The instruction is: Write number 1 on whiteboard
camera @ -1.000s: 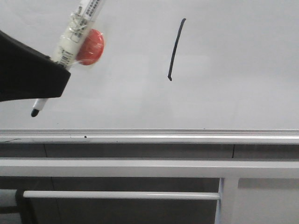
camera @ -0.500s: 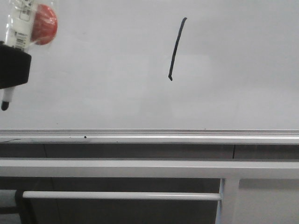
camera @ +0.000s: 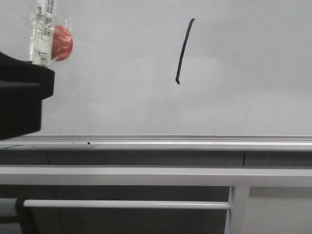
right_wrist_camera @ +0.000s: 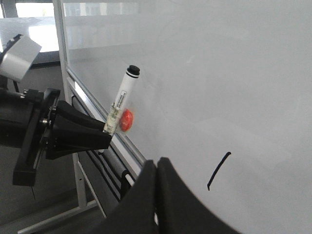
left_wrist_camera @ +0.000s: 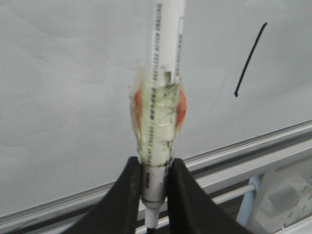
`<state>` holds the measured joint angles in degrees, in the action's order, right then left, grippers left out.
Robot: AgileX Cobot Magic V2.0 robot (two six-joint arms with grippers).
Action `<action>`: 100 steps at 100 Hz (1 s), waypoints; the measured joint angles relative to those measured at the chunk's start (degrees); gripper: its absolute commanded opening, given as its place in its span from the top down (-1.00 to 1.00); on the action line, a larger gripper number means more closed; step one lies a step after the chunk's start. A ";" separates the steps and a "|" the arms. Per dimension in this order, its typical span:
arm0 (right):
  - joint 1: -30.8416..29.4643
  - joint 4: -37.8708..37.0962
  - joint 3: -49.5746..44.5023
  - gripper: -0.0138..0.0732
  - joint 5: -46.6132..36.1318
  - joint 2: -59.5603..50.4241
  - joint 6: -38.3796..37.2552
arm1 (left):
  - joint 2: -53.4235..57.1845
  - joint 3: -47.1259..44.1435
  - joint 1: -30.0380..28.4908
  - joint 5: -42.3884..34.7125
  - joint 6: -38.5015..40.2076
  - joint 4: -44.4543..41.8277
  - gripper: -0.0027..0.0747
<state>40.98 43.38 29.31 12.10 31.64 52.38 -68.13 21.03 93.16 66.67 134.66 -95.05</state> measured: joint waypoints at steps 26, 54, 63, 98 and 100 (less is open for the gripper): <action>0.00 0.00 0.00 0.83 1.04 0.00 0.00 | -4.47 0.00 -2.58 -0.11 4.99 -1.03 0.98; 0.00 0.00 0.00 0.83 1.61 0.00 0.00 | -8.08 0.00 -5.19 -0.23 10.83 -1.30 0.98; 0.00 0.00 0.00 0.83 1.61 0.00 0.00 | -9.44 0.00 -5.54 -0.31 12.40 -1.51 0.98; 0.00 -0.13 -1.76 0.83 1.61 0.00 0.00 | -12.80 0.00 -9.97 -0.57 17.38 -6.60 0.98; 0.00 -0.13 -2.05 0.83 1.61 0.00 0.00 | -12.84 0.00 -10.33 -0.57 17.87 -6.92 0.98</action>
<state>40.98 43.24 27.26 13.71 31.64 52.38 -80.97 21.03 82.84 66.10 152.53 -101.97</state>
